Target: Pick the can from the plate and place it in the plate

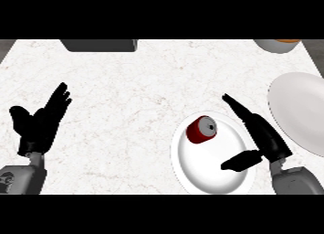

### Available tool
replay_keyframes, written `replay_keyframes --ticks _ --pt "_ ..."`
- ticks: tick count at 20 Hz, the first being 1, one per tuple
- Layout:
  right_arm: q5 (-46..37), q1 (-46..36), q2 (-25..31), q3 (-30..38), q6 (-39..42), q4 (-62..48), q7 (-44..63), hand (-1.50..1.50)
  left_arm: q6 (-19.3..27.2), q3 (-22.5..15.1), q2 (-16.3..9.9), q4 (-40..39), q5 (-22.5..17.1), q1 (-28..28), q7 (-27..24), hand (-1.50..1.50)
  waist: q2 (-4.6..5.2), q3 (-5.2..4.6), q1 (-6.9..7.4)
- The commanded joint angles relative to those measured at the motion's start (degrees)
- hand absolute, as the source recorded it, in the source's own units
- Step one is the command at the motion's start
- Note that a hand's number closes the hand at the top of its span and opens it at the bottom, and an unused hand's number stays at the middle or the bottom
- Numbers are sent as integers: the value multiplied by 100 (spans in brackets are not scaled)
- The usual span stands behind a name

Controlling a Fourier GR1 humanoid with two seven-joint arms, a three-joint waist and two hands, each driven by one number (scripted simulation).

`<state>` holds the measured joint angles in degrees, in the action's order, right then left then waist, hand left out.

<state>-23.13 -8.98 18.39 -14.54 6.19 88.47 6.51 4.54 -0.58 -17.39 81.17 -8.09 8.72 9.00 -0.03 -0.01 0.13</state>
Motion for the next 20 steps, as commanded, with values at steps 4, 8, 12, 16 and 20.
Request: replay_keyframes --ticks 4,8,12,16,20 --pt "-405 -459 -340 -165 606 98 848 -150 -225 168 73 -11 103 -169 -112 0 -1 0 1" --pt "-649 -556 -551 -45 759 -233 802 -150 -66 163 289 -162 374 267 224 0 2 1 -11" --pt "-697 -770 -436 241 1008 -542 671 -150 -178 169 384 -230 486 158 -191 0 2 1 -7" --pt "-1198 -828 -992 -66 731 -729 895 -150 -95 105 516 163 630 -104 87 0 -2 1 1" --pt "-1490 -1026 -1080 86 697 -1296 549 -150 -472 482 349 -71 427 107 105 0 3 1 1"
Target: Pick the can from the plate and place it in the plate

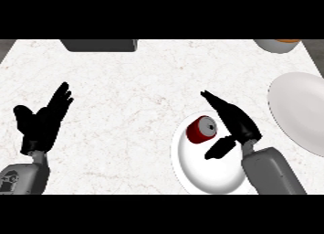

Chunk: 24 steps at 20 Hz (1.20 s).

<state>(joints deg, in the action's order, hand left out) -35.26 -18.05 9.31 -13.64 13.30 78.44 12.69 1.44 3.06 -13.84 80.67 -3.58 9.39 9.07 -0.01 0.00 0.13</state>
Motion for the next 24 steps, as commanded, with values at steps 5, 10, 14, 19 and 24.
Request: replay_keyframes --ticks 5,10,14,19,24 --pt "-184 -904 -137 209 473 -1096 -227 -150 -115 89 92 -279 84 311 6 0 12 0 11" --pt "-550 -79 -240 -405 439 -333 -655 150 21 56 238 -41 249 78 -4 0 -1 0 -17" --pt "-532 -376 -588 -95 372 -516 -500 150 -134 88 258 163 173 -62 210 0 -2 0 1" --pt "-806 -378 -527 107 72 -759 -848 150 -349 222 217 31 178 -131 -153 0 0 0 4" --pt "-1283 850 145 -521 244 393 -912 150 -220 295 182 221 186 -92 136 0 -13 0 -34"
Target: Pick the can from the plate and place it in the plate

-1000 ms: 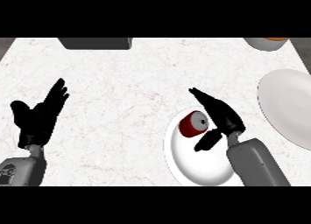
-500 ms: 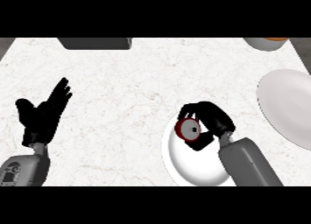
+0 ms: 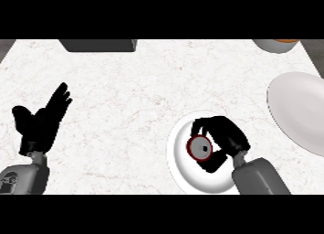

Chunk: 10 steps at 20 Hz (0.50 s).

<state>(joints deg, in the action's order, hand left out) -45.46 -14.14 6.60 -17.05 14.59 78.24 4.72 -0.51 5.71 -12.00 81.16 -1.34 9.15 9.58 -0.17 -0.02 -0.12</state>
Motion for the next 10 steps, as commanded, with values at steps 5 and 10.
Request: replay_keyframes --ticks 5,10 --pt "-841 644 533 -105 -630 1655 359 150 26 126 23 -263 -29 179 -24 0 -8 -1 -96" --pt "-1270 911 590 475 -1947 2604 389 150 -117 165 -117 21 -131 30 158 0 -45 5 -142"
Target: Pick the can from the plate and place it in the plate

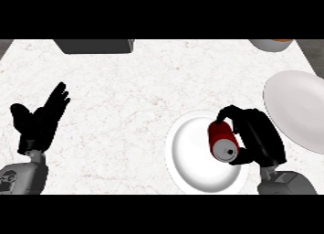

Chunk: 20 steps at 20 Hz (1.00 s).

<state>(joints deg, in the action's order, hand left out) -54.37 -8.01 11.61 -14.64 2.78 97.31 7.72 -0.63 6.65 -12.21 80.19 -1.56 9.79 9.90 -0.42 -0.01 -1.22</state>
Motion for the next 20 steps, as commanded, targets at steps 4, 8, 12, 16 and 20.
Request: replay_keyframes --ticks 4,8,12,16,20 --pt "-426 382 132 849 -1006 1282 460 150 10 51 -15 -99 14 91 -43 0 18 1 -20" --pt "175 -114 -72 1599 -966 712 670 150 -8 -118 161 -26 99 -152 -215 0 48 2 114" --pt "914 269 295 2325 -729 1108 450 150 88 -90 223 -445 240 -19 -528 0 44 1 57" --pt "1422 -281 653 3074 -835 -175 -71 150 -198 47 13 -459 7 305 -131 0 56 3 109" --pt "1438 -531 967 3420 -998 -1106 -435 150 44 -180 311 -80 233 -198 -241 0 50 2 140"
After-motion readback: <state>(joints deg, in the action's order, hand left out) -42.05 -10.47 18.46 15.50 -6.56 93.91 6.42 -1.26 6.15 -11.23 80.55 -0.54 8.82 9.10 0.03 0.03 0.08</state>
